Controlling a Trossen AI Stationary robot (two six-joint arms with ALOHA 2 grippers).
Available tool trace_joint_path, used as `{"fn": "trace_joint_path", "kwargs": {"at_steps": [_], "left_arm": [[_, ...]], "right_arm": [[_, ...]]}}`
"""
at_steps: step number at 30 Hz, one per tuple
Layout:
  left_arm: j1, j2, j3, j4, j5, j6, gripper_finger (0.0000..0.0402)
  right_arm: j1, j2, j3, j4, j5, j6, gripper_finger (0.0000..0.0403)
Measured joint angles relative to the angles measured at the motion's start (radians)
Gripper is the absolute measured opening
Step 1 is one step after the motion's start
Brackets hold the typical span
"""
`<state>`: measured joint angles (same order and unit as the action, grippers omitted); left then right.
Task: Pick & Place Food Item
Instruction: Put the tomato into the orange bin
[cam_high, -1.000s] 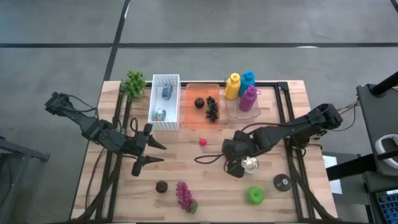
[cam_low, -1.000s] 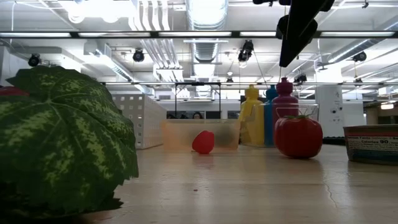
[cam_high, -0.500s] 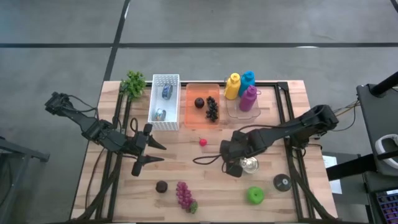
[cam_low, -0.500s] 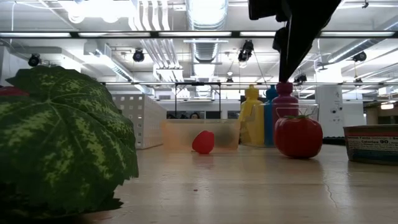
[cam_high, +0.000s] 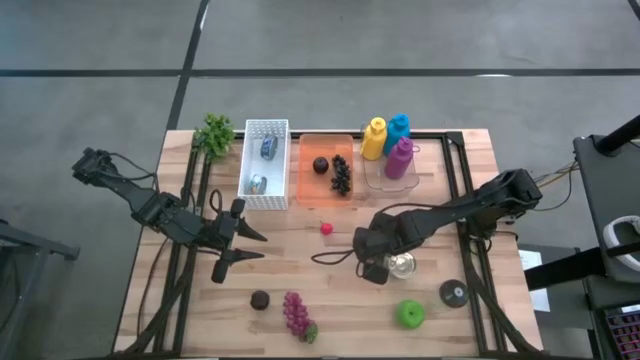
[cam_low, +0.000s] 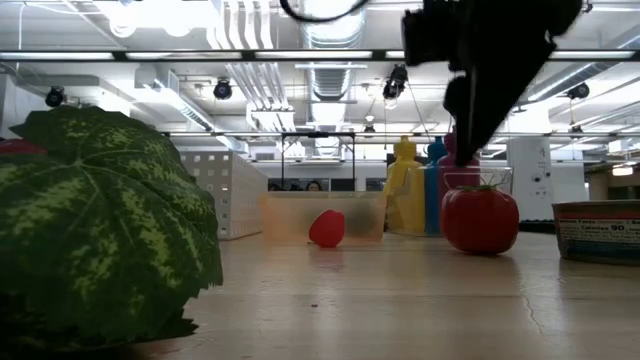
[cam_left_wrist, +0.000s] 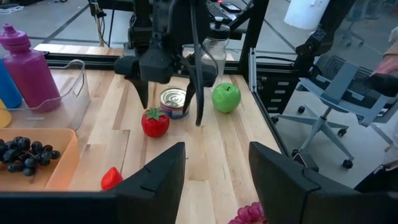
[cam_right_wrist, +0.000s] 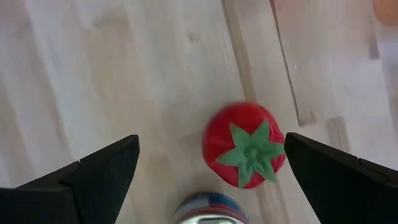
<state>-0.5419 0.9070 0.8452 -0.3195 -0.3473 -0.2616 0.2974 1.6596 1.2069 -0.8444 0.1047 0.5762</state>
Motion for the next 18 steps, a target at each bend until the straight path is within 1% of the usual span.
{"fn": "trace_joint_path", "kwargs": {"at_steps": [6, 18], "left_arm": [[0.0, 0.0, 0.0, 0.0, 0.0, 0.0, 0.0182], [0.0, 0.0, 0.0, 0.0, 0.0, 0.0, 0.02]], "right_arm": [[-0.02, -0.003, -0.078, 0.026, 0.001, -0.002, 0.04], [-0.037, -0.004, -0.183, 0.135, 0.0, -0.005, 0.04]]}}
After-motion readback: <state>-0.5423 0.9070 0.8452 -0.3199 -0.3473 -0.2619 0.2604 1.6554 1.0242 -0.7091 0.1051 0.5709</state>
